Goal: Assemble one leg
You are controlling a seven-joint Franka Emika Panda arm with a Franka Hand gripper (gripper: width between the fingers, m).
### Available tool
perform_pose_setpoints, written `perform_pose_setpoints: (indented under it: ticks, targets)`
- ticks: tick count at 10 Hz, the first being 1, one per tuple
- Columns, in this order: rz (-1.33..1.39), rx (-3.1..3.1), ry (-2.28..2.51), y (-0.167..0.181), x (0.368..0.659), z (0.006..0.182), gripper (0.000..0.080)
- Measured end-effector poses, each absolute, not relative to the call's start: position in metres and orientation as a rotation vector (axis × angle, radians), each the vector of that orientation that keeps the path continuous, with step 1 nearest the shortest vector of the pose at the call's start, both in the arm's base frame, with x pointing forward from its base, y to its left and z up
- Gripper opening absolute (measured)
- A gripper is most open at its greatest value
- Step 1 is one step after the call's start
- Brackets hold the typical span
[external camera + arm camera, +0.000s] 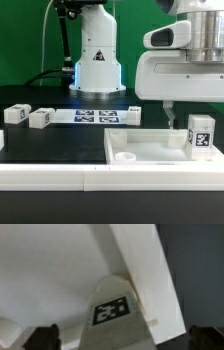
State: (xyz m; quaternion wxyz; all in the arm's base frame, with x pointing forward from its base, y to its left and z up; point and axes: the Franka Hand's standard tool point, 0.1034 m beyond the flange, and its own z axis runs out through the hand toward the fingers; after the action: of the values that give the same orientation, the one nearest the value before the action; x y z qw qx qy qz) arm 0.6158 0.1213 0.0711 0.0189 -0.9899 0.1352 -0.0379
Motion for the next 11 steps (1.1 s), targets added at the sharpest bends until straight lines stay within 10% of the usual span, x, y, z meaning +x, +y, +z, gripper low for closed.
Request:
perform_pose_setpoints:
  ticks: [2,5,11]
  targets:
    - [-0.119,-3.085,0.353,0.1200,0.6161,0.0711,0.0623]
    - [-0.120,-3.085,0.354,0.1199,0.6161,0.0712,0.0287]
    - [-0.122,-2.890,1.019,0.1179,0.6189,0.0720,0.0289]
